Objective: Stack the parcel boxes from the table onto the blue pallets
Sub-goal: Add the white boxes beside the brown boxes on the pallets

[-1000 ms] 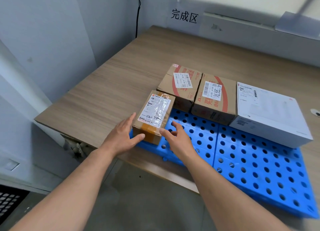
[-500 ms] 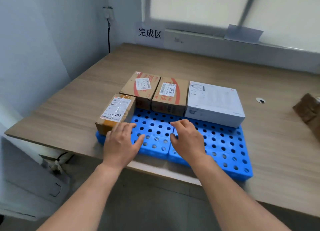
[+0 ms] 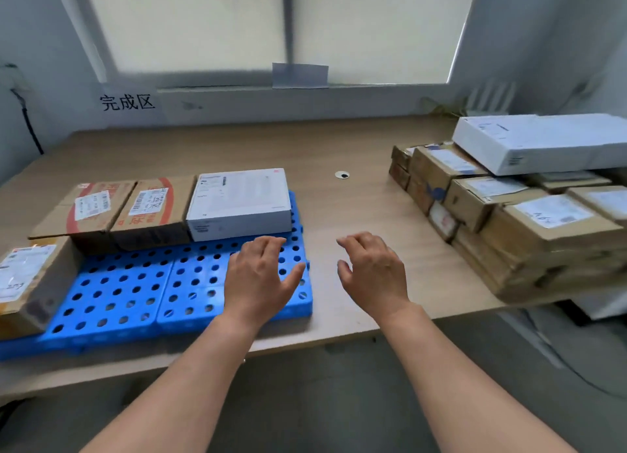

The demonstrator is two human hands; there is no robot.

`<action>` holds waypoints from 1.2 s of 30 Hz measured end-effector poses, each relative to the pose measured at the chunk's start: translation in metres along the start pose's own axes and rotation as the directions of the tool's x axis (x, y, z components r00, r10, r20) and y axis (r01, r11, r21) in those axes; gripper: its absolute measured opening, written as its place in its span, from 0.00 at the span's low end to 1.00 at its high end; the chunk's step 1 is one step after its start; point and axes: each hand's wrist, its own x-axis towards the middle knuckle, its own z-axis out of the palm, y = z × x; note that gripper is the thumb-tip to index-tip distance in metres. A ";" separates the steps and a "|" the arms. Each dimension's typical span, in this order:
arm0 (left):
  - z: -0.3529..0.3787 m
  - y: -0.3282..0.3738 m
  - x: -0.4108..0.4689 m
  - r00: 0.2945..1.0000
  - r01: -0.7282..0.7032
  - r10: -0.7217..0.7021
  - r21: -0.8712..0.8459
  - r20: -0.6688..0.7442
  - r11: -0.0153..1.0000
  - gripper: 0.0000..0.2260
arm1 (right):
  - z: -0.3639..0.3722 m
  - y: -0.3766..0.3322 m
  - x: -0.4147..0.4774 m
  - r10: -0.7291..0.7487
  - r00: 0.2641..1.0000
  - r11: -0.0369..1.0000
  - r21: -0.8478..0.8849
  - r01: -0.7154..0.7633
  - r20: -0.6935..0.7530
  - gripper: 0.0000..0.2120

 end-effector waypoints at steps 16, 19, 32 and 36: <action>0.087 0.236 0.059 0.958 -0.272 0.283 -0.183 0.036 0.945 0.27 | -0.096 0.228 -0.042 0.252 0.960 0.946 -0.180 -0.271 -0.119 0.16; 0.099 0.264 0.076 0.948 -0.300 0.315 -0.209 0.044 0.931 0.28 | -0.104 0.258 -0.040 0.285 0.949 0.929 -0.203 -0.308 -0.137 0.16; 0.172 0.373 0.197 0.962 -0.253 0.272 -0.306 0.019 0.918 0.28 | -0.117 0.409 0.023 0.409 0.911 0.881 -0.236 -0.410 -0.058 0.17; 0.190 0.390 0.239 0.979 -0.188 0.205 -0.340 0.012 0.921 0.29 | -0.113 0.449 0.052 0.434 0.898 0.880 -0.185 -0.438 -0.064 0.15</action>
